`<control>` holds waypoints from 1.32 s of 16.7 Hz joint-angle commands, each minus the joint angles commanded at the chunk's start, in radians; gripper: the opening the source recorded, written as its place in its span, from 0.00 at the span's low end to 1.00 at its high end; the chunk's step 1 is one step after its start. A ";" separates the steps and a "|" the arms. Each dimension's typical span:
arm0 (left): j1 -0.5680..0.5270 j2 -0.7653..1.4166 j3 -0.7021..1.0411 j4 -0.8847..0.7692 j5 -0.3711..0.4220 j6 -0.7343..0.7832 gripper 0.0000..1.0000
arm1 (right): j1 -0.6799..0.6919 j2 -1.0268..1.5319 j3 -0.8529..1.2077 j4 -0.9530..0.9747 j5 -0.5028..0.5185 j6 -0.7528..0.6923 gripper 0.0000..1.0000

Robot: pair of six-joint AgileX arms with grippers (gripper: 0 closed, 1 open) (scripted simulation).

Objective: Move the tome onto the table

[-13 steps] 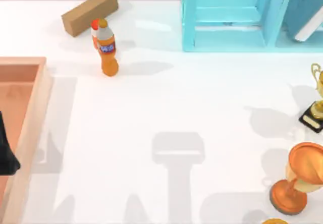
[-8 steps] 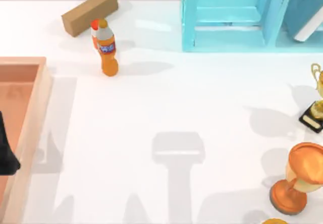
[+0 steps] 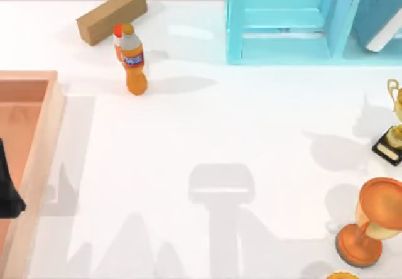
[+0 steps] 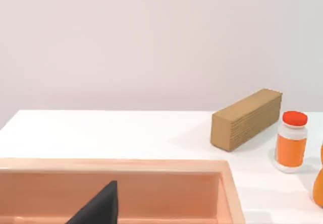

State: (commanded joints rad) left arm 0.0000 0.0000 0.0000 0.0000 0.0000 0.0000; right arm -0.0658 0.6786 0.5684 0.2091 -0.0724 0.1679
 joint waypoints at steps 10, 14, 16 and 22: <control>0.000 0.000 0.000 0.000 0.000 0.000 1.00 | -0.081 1.043 0.403 0.259 -0.190 0.129 1.00; 0.000 0.000 0.000 0.000 0.000 0.000 1.00 | -0.101 1.208 0.415 0.304 -0.233 0.137 1.00; 0.000 0.000 0.000 0.000 0.000 0.000 1.00 | -0.104 1.230 0.414 0.310 -0.239 0.137 1.00; 0.000 0.000 0.000 0.000 0.000 0.000 1.00 | -0.097 1.241 0.426 0.308 -0.235 0.138 1.00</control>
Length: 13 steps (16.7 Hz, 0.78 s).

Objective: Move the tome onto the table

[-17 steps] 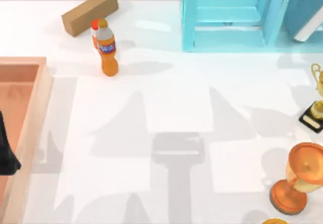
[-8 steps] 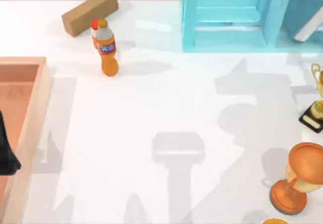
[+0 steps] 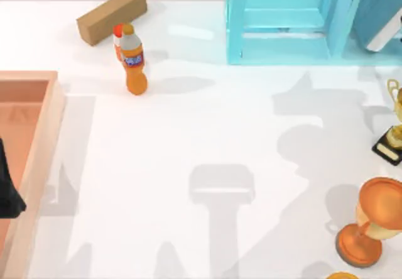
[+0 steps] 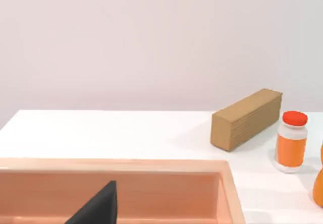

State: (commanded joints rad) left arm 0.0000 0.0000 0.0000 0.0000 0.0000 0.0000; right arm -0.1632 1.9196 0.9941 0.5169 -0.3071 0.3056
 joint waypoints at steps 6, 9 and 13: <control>0.000 0.000 0.000 0.000 0.000 0.000 1.00 | 0.032 0.203 0.223 -0.015 0.034 0.015 1.00; 0.000 0.000 0.000 0.000 0.000 0.000 1.00 | 0.051 0.305 0.339 -0.026 0.053 0.022 1.00; 0.000 0.000 0.000 0.000 0.000 0.000 1.00 | 0.059 0.346 0.386 -0.031 0.061 0.026 1.00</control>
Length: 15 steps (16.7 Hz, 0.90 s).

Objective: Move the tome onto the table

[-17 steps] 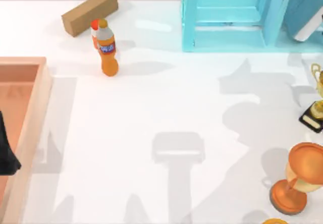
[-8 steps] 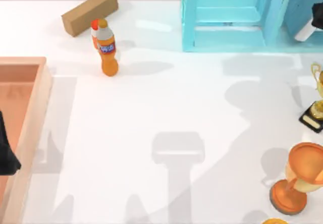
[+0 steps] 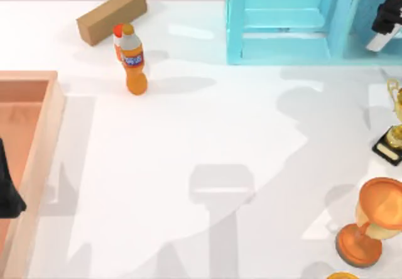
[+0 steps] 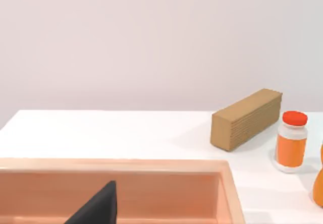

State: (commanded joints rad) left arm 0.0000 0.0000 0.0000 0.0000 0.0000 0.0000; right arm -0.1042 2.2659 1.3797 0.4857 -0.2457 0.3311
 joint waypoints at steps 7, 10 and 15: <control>0.000 0.000 0.000 0.000 0.000 0.000 1.00 | 0.000 0.000 0.000 0.000 0.000 0.000 0.62; 0.000 0.000 0.000 0.000 0.000 0.000 1.00 | 0.000 0.000 0.000 0.000 0.000 0.000 0.40; 0.000 0.000 0.000 0.000 0.000 0.000 1.00 | 0.000 0.000 0.000 0.000 0.000 0.000 0.02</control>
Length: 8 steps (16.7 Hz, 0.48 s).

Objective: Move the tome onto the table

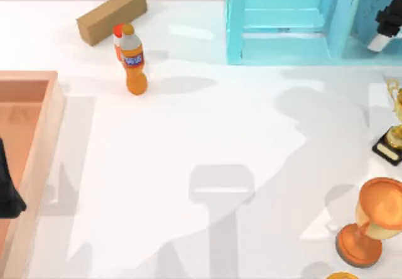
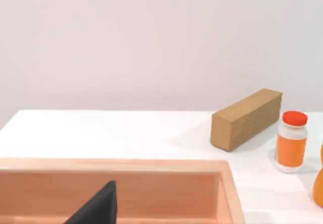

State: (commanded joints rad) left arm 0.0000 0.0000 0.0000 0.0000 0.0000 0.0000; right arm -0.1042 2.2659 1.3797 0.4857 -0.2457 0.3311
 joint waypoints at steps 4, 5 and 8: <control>0.000 0.000 0.000 0.000 0.000 0.000 1.00 | 0.000 0.000 0.000 0.000 0.000 0.000 0.00; 0.000 0.000 0.000 0.000 0.000 0.000 1.00 | 0.000 0.000 0.000 0.000 0.000 0.000 0.00; 0.000 0.000 0.000 0.000 0.000 0.000 1.00 | 0.000 0.000 0.000 0.000 0.000 0.000 0.00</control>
State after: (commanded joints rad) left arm 0.0000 0.0000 0.0000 0.0000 0.0000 0.0000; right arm -0.1042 2.2659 1.3797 0.4857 -0.2457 0.3311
